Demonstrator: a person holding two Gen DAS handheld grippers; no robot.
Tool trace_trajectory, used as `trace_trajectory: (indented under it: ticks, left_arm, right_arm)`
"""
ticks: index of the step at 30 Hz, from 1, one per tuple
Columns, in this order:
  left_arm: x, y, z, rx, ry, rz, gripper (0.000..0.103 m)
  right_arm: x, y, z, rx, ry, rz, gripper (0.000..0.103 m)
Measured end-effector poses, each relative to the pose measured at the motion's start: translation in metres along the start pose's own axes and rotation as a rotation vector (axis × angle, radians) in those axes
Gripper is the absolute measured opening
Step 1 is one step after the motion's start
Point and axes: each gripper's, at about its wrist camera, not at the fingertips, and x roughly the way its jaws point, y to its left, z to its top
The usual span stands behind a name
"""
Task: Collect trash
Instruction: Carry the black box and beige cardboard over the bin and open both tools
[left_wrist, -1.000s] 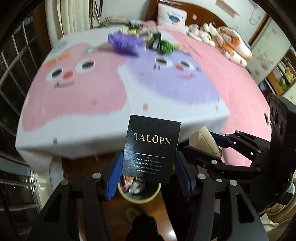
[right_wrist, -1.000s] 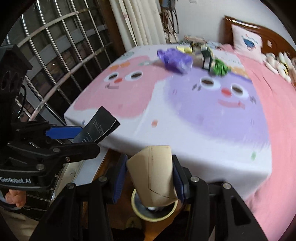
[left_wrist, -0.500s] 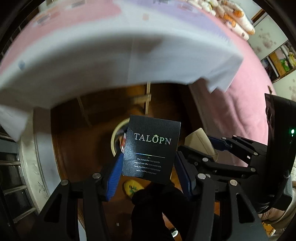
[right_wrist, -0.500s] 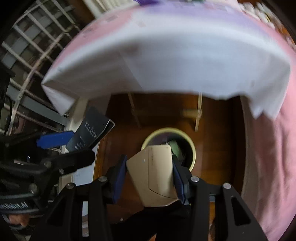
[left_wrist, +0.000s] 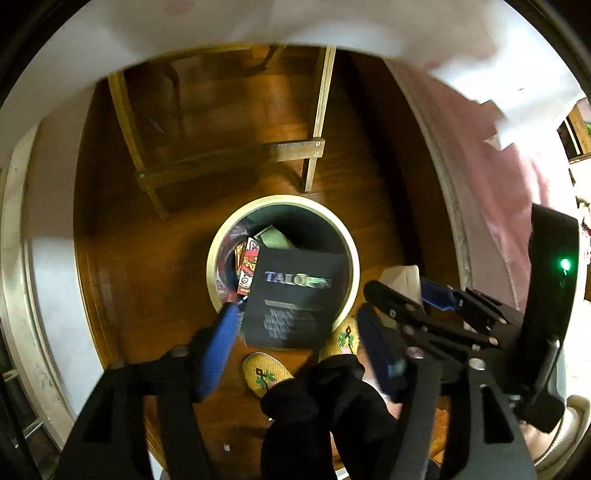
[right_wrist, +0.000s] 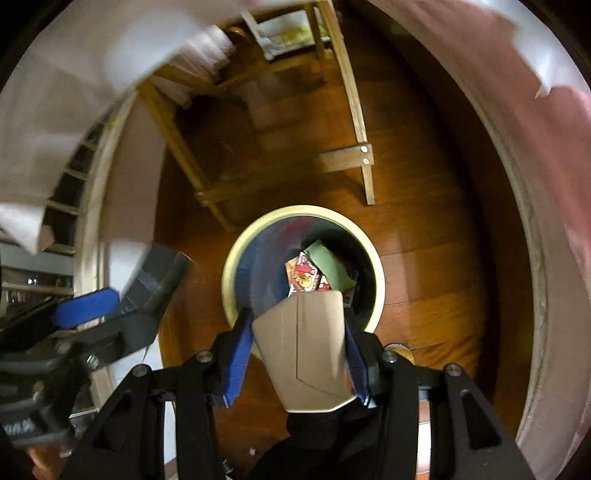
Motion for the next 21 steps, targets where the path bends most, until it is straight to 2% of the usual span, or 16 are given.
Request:
trace_trajectory:
  ticks: [2,3,4,10,16,21]
  left_arm:
    - [0.007,0.005,-0.001,-0.001,-0.003,0.009,0.087]
    - [0.011,0.007,-0.002,-0.005,-0.001,0.019,0.090]
    - [0.013,0.008,-0.003,-0.009,0.000,0.026,0.091]
    - [0.009,0.019,-0.002,-0.066,-0.015,0.041,0.092]
    - [-0.024,0.019,0.008,-0.102,-0.099,0.054,0.092]
    - [-0.065,0.010,0.021,-0.100,-0.165,0.052,0.092]
  right_arm:
    - [0.011,-0.002,0.004,0.014,0.002,0.010,0.048]
    - [0.016,-0.003,0.006,0.020,0.005,0.010,0.055]
    - [0.019,-0.003,0.007,0.020,0.006,0.002,0.059]
    - [0.024,0.001,0.011,-0.005,0.021,-0.026,0.061]
    - [0.001,0.010,0.017,-0.030,0.002,-0.025,0.061]
    - [-0.037,0.019,0.027,-0.047,-0.043,-0.015,0.061]
